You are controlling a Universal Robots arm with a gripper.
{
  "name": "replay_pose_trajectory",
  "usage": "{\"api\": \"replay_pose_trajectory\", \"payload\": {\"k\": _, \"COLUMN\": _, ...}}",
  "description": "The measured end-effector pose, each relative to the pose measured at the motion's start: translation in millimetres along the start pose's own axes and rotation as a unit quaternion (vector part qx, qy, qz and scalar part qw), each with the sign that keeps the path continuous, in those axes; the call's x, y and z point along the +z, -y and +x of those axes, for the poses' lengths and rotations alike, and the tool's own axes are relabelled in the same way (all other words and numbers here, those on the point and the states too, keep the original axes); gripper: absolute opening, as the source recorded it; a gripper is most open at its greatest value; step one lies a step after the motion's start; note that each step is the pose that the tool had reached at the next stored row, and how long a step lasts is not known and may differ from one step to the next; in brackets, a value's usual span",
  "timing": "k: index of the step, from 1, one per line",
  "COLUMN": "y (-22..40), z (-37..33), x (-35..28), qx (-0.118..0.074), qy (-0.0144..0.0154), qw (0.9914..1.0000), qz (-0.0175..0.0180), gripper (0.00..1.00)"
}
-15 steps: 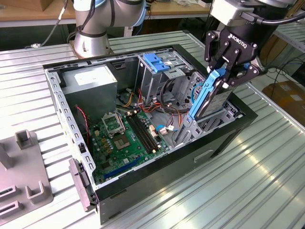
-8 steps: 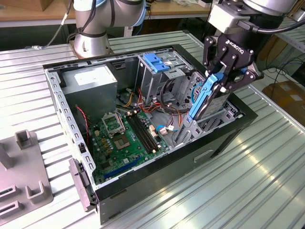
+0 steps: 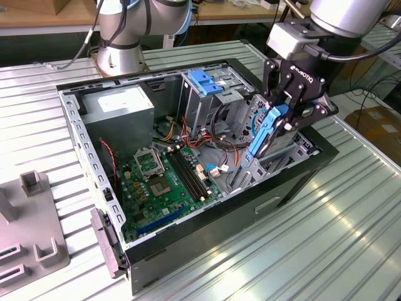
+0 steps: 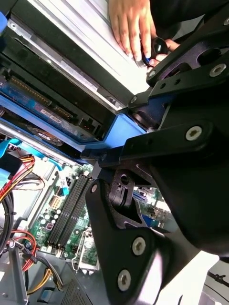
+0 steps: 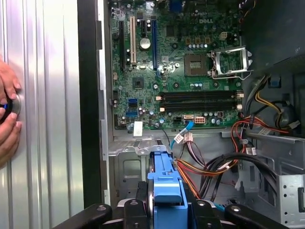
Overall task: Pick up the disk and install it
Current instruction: 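Insert the disk into the insertion slot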
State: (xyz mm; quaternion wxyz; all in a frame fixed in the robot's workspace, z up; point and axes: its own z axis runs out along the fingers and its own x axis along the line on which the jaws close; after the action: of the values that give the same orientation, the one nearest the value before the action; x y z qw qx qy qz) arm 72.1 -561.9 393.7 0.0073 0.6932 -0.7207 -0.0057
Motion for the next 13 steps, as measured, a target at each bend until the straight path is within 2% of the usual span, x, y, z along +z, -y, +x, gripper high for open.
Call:
{"api": "replay_pose_trajectory", "payload": {"k": 5, "y": 0.2, "z": 0.0, "x": 8.2, "qx": 0.0, "qy": -0.0001, "qw": 1.0, "qz": 0.0, "gripper": 0.37}}
{"api": "replay_pose_trajectory", "payload": {"k": 13, "y": 0.2, "z": 0.0, "x": 8.2, "qx": 0.0, "qy": -0.002, "qw": 1.0, "qz": 0.0, "gripper": 0.38}}
